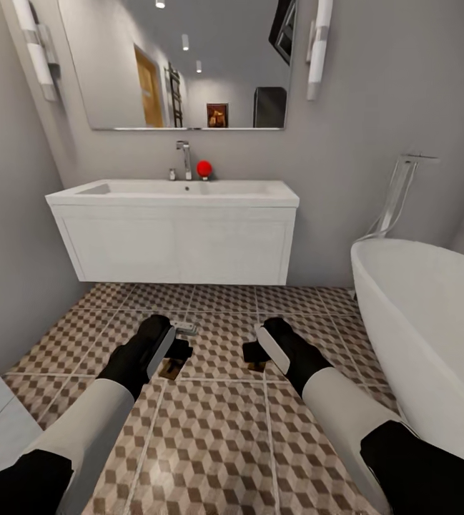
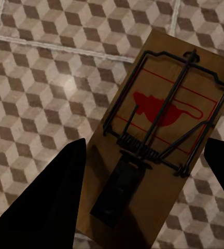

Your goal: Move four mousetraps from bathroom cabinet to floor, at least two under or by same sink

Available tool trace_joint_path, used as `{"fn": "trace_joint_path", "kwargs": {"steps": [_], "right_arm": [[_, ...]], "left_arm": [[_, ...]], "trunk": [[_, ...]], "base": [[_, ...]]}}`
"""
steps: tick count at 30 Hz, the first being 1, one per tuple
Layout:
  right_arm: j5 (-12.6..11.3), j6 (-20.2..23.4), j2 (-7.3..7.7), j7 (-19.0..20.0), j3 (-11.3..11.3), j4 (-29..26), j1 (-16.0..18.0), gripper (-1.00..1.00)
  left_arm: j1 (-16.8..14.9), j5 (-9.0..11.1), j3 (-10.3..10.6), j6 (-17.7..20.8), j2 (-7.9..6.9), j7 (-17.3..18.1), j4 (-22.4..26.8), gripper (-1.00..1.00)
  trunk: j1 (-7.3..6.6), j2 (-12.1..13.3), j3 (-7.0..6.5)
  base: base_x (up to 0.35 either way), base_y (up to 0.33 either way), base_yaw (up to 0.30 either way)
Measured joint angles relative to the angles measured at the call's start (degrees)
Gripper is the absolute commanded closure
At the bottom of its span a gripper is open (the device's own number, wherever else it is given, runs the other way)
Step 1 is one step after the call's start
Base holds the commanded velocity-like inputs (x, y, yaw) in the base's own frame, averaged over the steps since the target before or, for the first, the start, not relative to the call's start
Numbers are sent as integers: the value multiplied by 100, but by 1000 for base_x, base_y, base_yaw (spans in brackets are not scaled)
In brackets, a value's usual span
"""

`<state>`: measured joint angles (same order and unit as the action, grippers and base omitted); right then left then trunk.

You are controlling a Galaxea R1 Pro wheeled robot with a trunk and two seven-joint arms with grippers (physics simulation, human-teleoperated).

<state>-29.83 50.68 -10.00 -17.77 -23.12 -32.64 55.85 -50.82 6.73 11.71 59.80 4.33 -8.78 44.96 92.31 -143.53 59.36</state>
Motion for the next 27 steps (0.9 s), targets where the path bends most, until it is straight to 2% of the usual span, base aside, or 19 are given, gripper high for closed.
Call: {"fn": "trace_joint_path", "kwargs": {"steps": [7,18,27], "right_arm": [[4,1,0,0,-3,38,163,100],[-5,37,0,-6,-2,190,561,100],[-10,43,0,-4,-1,273,699,100]], "left_arm": [[-156,-6,3,0,-5,-3,-36,100],[-591,-8,-7,0,-2,-26,-223,100],[-716,-5,-9,0,4,-28,-252,100]], "trunk": [[18,-9,155],[46,-24,399],[70,-36,599]], "base": [[0,0,0],[0,0,0],[0,0,0]]}}
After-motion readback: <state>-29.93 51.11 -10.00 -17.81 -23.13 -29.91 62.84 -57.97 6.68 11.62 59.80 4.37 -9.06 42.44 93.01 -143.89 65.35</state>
